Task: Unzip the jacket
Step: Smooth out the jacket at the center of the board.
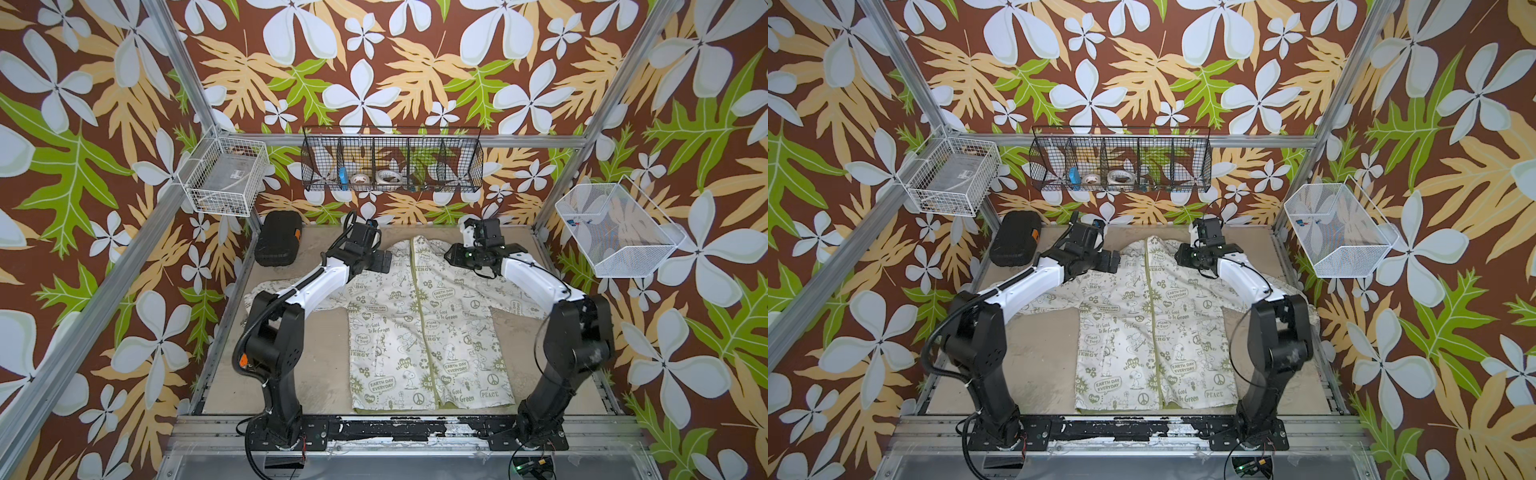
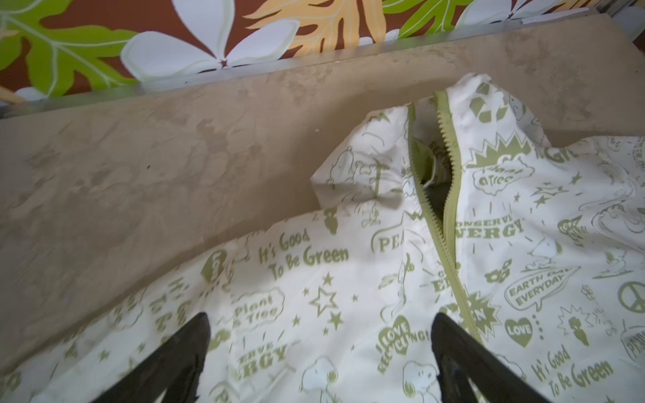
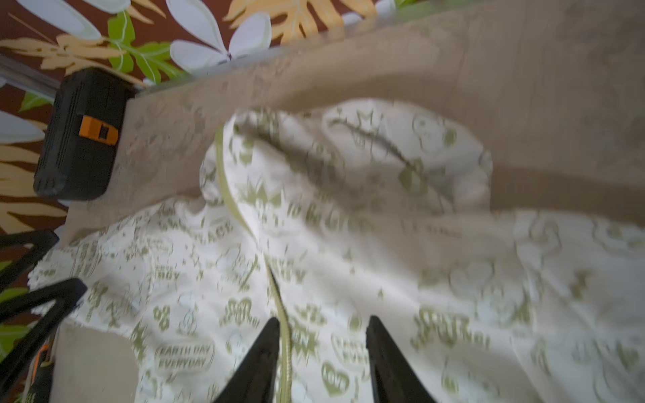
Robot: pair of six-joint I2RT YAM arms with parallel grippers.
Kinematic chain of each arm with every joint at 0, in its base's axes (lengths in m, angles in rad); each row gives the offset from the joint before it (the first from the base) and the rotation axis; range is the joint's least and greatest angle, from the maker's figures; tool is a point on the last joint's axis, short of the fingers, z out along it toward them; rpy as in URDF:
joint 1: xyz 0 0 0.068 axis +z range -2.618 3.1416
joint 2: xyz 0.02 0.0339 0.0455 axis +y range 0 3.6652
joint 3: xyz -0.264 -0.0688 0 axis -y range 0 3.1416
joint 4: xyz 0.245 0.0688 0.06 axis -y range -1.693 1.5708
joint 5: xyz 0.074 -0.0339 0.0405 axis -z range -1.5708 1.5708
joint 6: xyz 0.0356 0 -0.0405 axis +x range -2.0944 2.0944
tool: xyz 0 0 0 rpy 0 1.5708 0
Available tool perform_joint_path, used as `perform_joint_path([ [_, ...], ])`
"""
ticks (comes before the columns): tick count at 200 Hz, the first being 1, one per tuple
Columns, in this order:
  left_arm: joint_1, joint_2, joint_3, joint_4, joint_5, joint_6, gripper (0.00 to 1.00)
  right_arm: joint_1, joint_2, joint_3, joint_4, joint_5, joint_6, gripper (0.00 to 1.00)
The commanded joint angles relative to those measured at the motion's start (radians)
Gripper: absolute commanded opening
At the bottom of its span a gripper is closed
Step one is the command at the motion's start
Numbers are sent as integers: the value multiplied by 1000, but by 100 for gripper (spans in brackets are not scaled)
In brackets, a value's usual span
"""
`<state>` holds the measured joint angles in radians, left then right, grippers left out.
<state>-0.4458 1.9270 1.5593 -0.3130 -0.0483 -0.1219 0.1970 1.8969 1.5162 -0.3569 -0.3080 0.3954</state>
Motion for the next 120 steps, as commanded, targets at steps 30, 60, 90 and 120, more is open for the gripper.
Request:
perform_joint_path([
  [30, -1, 214, 203, -58, 70, 78, 95, -6, 212, 48, 20, -125, -30, 29],
  [60, -1, 261, 192, -41, 77, 90, 91, -5, 194, -126, 72, -107, -17, 25],
  [90, -1, 240, 134, 33, 110, 100, 88, -7, 120, -261, 93, -68, -16, 26],
  [120, -1, 166, 50, 159, 123, 145, 88, -14, 14, -216, 50, -23, -42, 50],
])
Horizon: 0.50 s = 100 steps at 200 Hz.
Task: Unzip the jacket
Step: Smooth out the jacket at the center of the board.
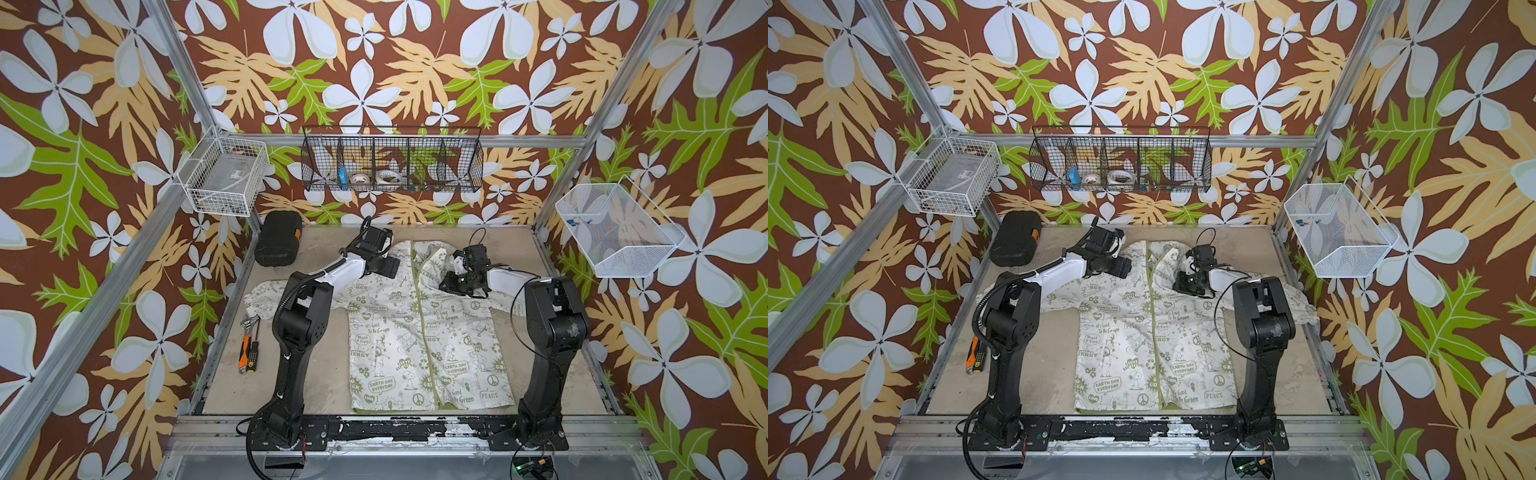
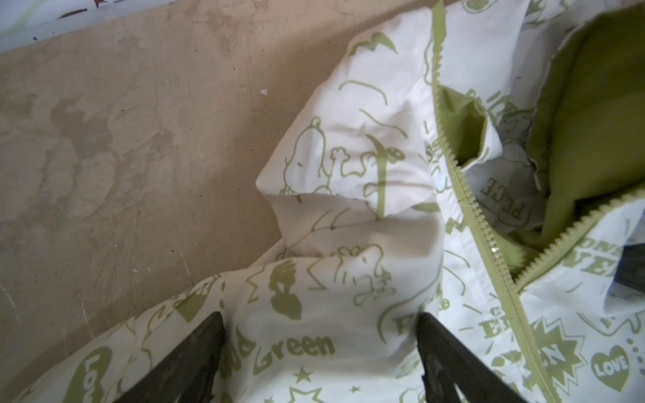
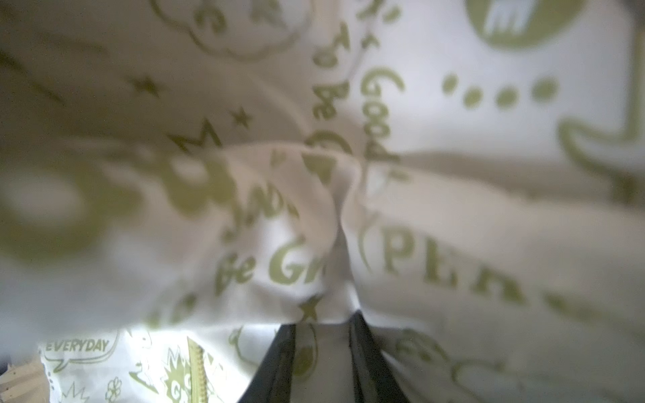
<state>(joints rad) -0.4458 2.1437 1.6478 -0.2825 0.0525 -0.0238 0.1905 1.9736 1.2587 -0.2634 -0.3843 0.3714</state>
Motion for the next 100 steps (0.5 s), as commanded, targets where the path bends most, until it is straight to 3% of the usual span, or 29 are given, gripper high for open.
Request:
perform_joint_path([
  [1, -1, -52, -40, 133, 22, 49, 88, -9, -65, 46, -46, 55, -18, 51],
  [34, -1, -60, 39, 143, -20, 115, 95, -66, -14, 304, -102, 48, -25, 65],
  [74, 2, 51, 260, 43, -50, 169, 97, -121, 305, 721, -263, 9, -35, 71],
  [100, 11, 83, 302, 41, -37, 174, 97, -122, 456, 850, -258, -73, -42, 78],
])
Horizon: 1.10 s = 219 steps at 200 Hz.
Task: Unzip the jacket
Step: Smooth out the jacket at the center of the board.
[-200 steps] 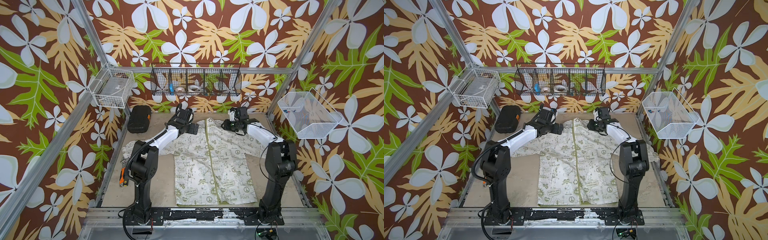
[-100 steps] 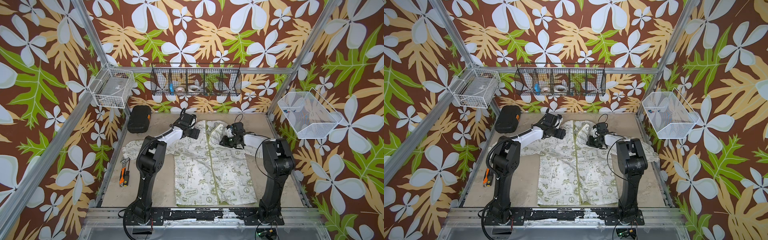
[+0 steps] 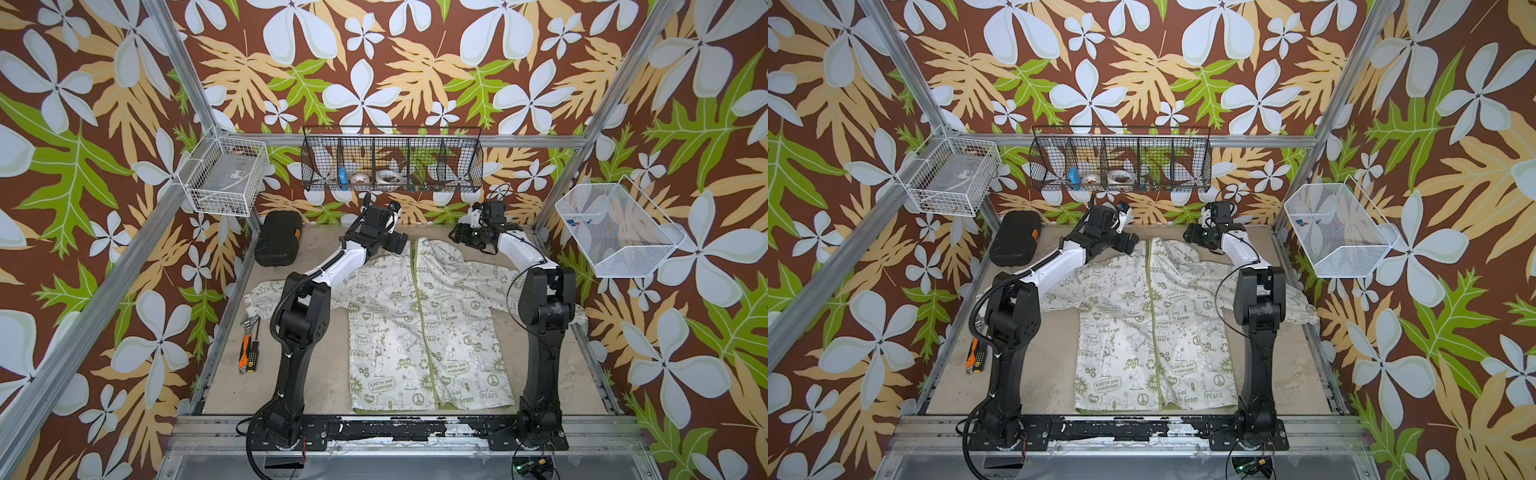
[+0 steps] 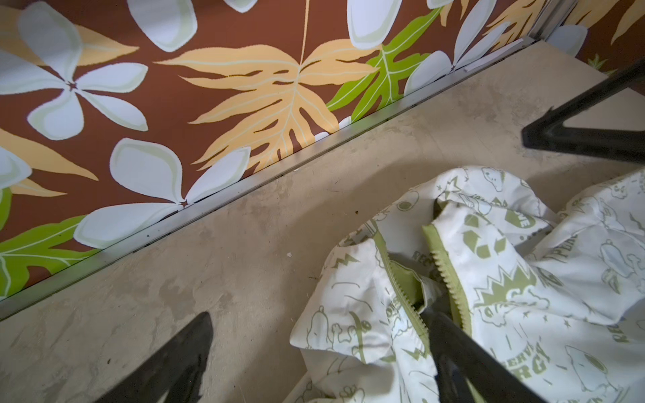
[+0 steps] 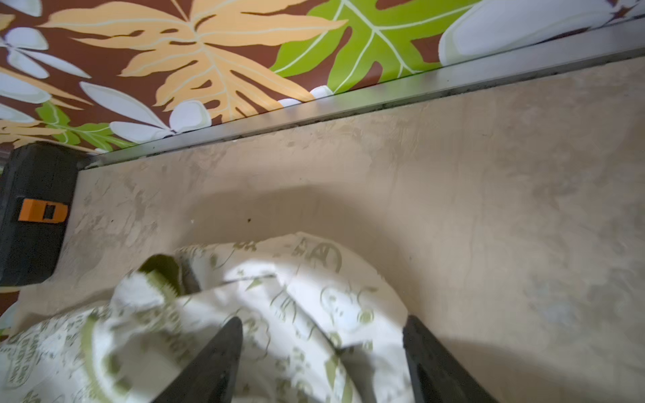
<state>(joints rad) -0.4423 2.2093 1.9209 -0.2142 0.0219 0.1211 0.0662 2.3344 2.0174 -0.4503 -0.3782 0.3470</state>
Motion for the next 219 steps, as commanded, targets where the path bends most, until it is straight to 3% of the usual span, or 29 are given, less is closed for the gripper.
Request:
perform_joint_path([
  [1, 8, 18, 29, -27, -7, 29, 97, 3, 101, 96, -70, -83, -18, 78],
  [23, 19, 25, 24, -21, 8, 37, 98, 3, 172, 138, -26, -146, -27, 83],
  [47, 29, 27, 4, -5, 40, 81, 98, 3, 232, 171, -1, -185, -58, 74],
  [58, 36, 27, -6, 10, 55, 117, 98, 3, 255, 192, 23, -240, -73, 58],
  [72, 46, 34, -10, 27, 79, 159, 98, 4, 283, 242, 50, -298, -80, 17],
  [84, 55, 41, -7, 46, 94, 189, 98, 7, 276, 256, 114, -350, -86, 0],
  [149, 133, 140, 35, 205, 86, 262, 100, 44, 133, 87, 586, -461, -91, 0],
  [182, 157, 192, 72, 268, 104, 226, 100, 50, 101, -17, 816, -579, 26, 0],
  [199, 161, 184, 49, 306, 190, 229, 100, 56, 98, -37, 868, -613, 65, 0],
  [219, 162, 117, -68, 404, 361, 255, 100, 70, 107, 6, 778, -636, 5, 2],
])
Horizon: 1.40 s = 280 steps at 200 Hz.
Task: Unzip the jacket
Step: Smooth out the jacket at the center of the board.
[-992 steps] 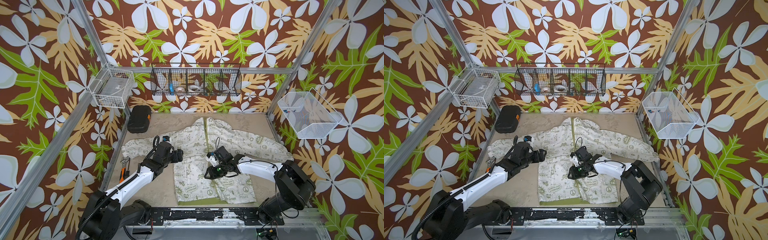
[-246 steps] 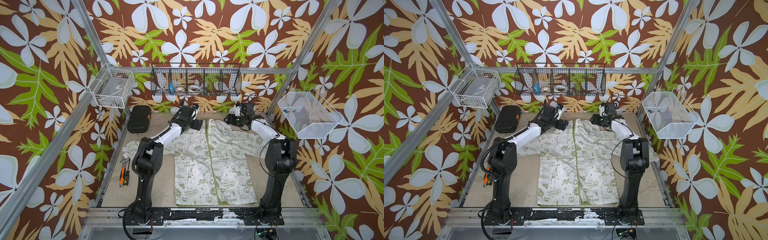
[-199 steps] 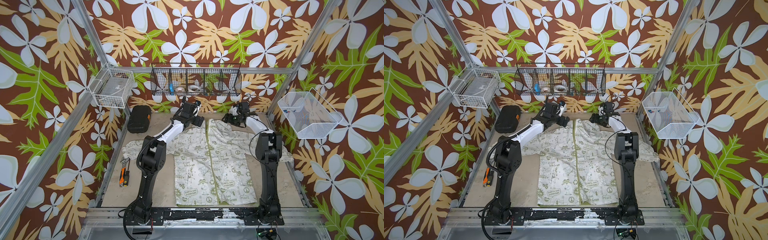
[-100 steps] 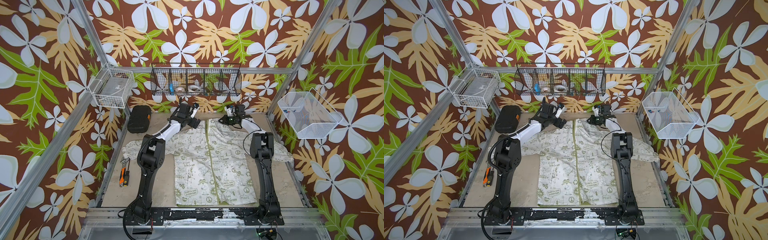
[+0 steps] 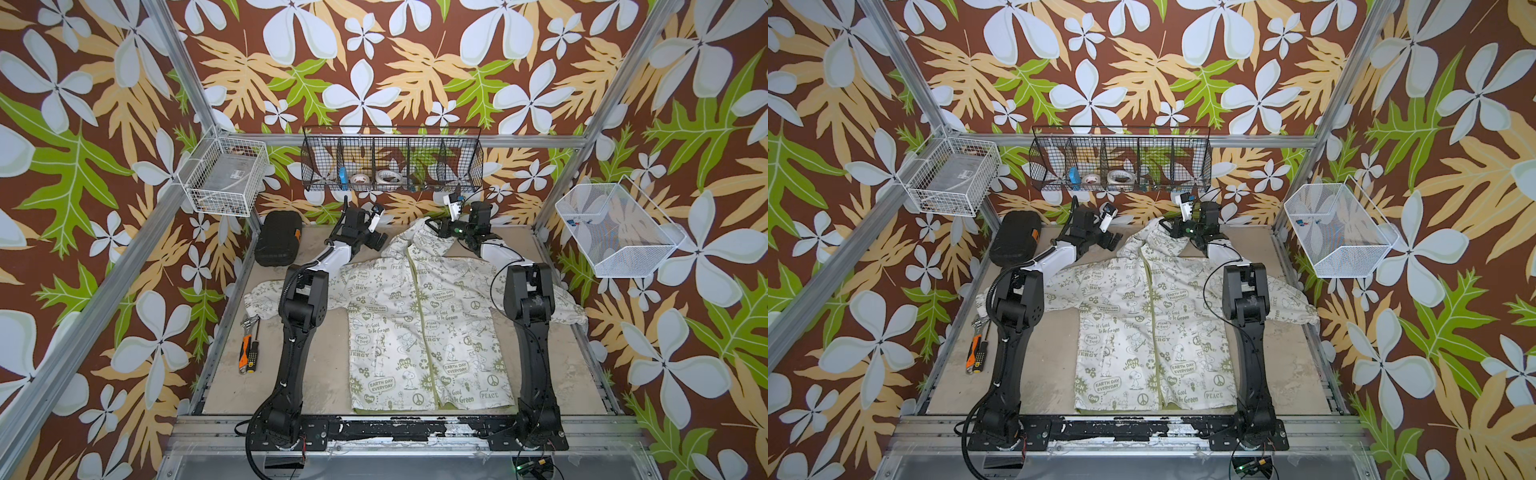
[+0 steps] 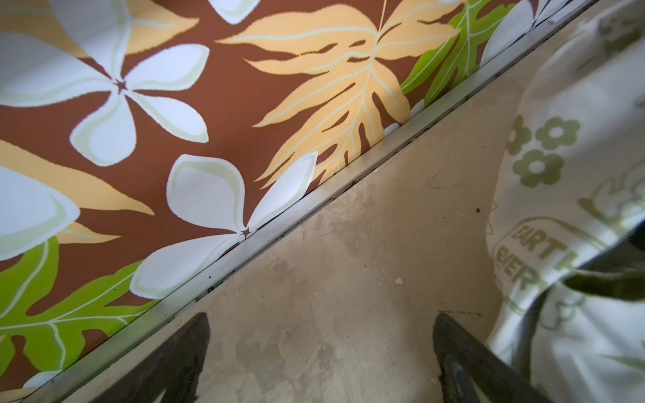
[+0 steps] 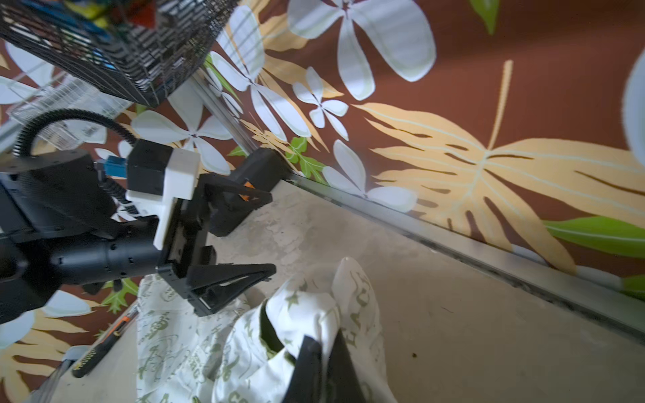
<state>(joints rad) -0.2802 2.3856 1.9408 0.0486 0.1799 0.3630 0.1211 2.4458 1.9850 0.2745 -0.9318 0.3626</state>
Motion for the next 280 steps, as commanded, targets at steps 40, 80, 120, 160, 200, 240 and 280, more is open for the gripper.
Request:
perform_joint_path([
  [40, -24, -115, -175, 241, 361, 68, 100, 53, 82, 269, -248, -123, -117, 13],
  [80, -78, -6, -15, 127, 235, 118, 100, 83, 104, 299, -314, -173, -115, 13],
  [120, -97, 88, 119, 76, 135, 104, 91, 94, 84, 257, -352, -198, -124, 17],
  [160, -97, 98, 175, 106, 33, 34, 30, 80, 27, 204, -491, 14, -160, 59],
  [200, -94, 94, 190, 156, -35, -12, 17, 15, -108, -77, -328, 246, -43, 67],
  [240, -88, 127, 262, 99, -65, -59, 28, 4, -76, -77, -365, 149, -116, 66],
  [280, -82, 153, 300, 76, -113, -84, 53, 31, 16, 79, -402, 139, -143, 60],
])
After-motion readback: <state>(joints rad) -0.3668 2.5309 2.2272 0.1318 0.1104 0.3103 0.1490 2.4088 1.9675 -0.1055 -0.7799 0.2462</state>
